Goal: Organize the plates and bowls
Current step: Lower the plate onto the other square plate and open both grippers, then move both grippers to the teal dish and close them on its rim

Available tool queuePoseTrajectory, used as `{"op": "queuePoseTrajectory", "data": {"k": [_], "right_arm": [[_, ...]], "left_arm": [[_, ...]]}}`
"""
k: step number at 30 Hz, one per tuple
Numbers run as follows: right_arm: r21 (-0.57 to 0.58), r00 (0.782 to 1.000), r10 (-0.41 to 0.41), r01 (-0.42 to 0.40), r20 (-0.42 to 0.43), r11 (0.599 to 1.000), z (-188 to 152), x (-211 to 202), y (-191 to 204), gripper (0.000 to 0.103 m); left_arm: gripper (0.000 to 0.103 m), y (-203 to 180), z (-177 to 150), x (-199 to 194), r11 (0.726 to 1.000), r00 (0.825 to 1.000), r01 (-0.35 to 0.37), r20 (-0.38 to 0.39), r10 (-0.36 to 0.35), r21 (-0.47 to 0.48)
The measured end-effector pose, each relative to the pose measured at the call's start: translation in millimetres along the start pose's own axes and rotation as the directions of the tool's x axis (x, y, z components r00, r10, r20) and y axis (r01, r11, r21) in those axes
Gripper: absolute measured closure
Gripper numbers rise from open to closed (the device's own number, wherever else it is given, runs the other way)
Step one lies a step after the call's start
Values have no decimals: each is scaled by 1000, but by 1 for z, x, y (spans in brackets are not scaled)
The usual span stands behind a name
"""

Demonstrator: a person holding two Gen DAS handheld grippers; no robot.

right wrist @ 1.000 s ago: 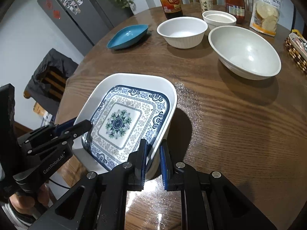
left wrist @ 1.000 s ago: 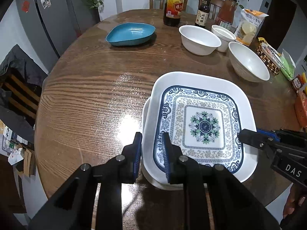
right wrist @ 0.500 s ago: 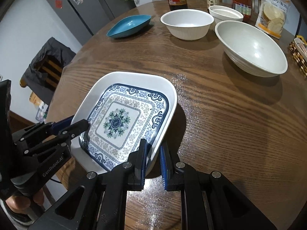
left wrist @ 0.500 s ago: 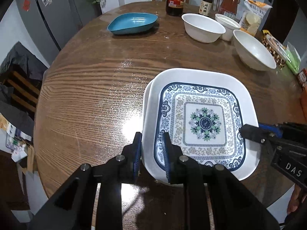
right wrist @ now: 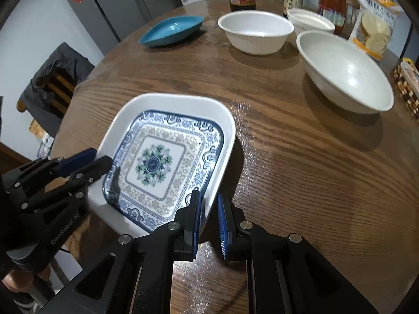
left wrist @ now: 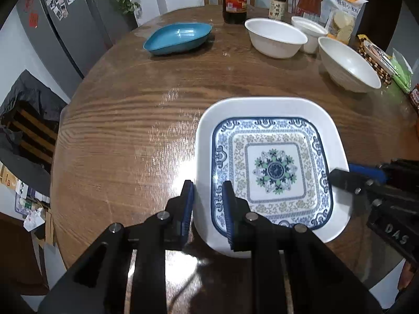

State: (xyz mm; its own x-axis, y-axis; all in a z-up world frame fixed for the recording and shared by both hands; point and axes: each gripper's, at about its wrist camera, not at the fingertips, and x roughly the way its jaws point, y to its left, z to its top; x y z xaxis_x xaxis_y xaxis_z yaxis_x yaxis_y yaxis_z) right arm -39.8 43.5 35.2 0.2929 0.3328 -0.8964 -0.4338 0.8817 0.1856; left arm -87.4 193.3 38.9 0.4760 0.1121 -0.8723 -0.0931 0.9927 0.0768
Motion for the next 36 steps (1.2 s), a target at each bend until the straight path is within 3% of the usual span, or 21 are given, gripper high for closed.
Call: {"op": "queuePoseTrajectory", "data": {"k": [15, 20, 22, 24, 31, 34, 36], "right_arm": [[-53, 991, -96, 101, 95, 993, 41, 16, 3, 88], [-47, 991, -96, 101, 98, 994, 43, 16, 4, 88], [-40, 991, -89, 93, 103, 995, 41, 12, 3, 88], [-38, 990, -78, 83, 114, 996, 42, 9, 3, 88], [-19, 986, -31, 35, 163, 999, 50, -12, 8, 84], [-10, 984, -8, 10, 180, 1000, 54, -22, 11, 71], [3, 981, 10, -11, 194, 1000, 56, -29, 13, 55]], "left_arm": [[82, 13, 41, 24, 999, 1000, 18, 13, -18, -37], [81, 15, 50, 22, 999, 999, 15, 39, -14, -39], [74, 18, 52, 18, 999, 998, 17, 55, -15, -37], [55, 21, 52, 12, 999, 997, 12, 79, -9, -45], [37, 32, 57, -10, 998, 989, -1, 148, 9, -57], [33, 34, 60, -18, 998, 985, -6, 173, 15, -56], [30, 37, 62, -24, 998, 982, -6, 186, 17, -55]]}}
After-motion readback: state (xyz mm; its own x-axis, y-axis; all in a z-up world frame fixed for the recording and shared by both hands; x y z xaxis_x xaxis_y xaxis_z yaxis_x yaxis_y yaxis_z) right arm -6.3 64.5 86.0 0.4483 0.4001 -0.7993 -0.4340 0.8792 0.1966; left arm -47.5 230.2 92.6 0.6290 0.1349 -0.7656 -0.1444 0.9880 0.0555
